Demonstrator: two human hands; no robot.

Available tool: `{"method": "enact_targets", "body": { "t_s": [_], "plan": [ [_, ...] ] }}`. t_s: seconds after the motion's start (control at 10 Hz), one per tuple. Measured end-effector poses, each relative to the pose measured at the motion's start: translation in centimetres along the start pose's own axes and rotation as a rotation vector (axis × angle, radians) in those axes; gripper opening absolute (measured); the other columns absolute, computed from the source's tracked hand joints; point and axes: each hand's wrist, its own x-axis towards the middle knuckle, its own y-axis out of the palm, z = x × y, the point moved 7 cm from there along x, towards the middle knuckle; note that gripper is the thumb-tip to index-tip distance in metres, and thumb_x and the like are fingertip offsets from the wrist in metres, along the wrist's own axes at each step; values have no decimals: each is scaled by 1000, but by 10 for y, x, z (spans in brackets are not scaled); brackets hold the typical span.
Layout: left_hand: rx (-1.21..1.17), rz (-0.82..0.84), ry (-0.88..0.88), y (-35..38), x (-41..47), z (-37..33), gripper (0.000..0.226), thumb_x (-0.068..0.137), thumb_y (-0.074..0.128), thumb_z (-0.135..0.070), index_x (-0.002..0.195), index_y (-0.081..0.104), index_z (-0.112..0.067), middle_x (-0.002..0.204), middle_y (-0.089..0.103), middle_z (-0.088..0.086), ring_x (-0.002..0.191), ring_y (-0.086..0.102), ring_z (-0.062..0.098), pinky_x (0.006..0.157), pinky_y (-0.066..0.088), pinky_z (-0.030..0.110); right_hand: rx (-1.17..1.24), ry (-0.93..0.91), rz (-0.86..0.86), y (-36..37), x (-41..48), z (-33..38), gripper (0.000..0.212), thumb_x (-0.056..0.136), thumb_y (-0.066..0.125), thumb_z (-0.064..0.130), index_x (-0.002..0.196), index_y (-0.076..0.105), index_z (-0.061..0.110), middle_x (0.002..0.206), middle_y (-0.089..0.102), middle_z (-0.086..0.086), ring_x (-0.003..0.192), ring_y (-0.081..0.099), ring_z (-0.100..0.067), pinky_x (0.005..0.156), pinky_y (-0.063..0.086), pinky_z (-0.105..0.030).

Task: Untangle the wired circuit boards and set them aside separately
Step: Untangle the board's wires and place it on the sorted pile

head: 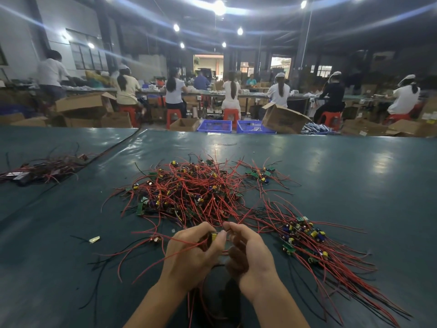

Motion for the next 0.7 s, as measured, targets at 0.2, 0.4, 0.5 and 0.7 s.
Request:
{"method": "enact_targets", "body": {
  "t_s": [0.2,0.4,0.5,0.7],
  "plan": [
    [-131,93,-72,7,2,4,27,71,41,-80,73,61,-62,65,63,-30,62,59,-4,61,47,20,-114,-114,-35,4,-1,1,11,79,73,20,72,81,19,60,63,4,42,47,-5,35,33,-19],
    [-188,75,-80,9,-1,6,33,74,43,-70,69,65,-45,73,68,0,75,66,26,73,50,39,-53,-68,9,2,1,6,13,78,73,23,71,79,13,56,60,4,39,50,-8,36,35,-22],
    [-329,-48,-36,0,1,-2,36,79,60,-44,63,69,-14,58,66,9,58,63,26,55,47,31,17,-72,19,-2,7,15,14,83,68,20,80,76,9,52,42,7,37,29,-7,34,21,-19],
    [-402,-45,-45,-1,1,-7,36,89,66,-16,55,66,-4,49,62,10,47,59,19,47,43,22,116,-108,2,-21,17,37,16,94,56,18,89,68,8,48,34,8,29,20,-4,29,19,-17]
  ]
}}
